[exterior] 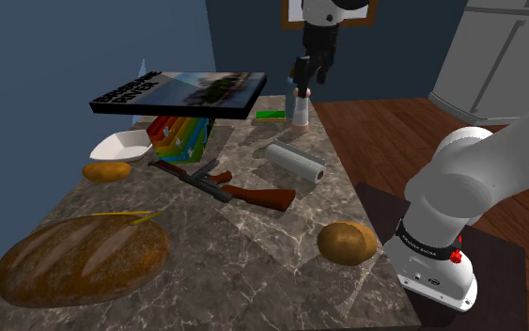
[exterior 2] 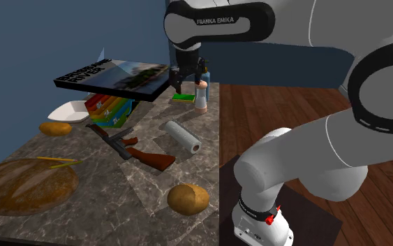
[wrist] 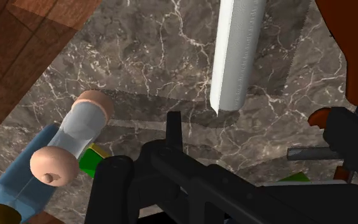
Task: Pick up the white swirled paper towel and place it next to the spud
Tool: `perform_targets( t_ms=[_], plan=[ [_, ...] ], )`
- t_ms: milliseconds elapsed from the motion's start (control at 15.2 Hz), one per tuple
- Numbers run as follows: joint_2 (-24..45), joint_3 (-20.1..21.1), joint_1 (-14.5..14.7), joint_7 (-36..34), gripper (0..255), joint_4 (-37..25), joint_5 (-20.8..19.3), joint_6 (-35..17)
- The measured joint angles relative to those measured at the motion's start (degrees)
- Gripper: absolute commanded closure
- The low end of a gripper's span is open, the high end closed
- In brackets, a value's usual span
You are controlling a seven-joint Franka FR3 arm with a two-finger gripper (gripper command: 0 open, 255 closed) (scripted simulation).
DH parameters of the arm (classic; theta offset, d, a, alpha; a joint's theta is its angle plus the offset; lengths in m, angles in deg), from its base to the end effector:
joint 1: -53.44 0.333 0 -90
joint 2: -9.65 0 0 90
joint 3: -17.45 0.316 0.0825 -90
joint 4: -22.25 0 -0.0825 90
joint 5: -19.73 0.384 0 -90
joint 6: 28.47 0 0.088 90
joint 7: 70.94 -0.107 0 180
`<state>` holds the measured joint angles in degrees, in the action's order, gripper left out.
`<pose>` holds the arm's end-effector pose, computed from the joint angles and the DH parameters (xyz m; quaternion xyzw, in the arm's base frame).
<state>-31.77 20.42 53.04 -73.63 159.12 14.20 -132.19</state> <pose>0.3454 0.0114 0.5773 0.9953 0.0018 0.0740 0.0618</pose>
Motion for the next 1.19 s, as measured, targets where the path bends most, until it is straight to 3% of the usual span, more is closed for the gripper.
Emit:
perform_targets(
  t_ms=[792,1188],
  plan=[
    [17.4,-1.29,0.26,-1.91,0,7.6,3.6,-18.31],
    [23.3,-1.52,0.4,-2.05,0,9.55,4.5,-24.8]
  ],
)
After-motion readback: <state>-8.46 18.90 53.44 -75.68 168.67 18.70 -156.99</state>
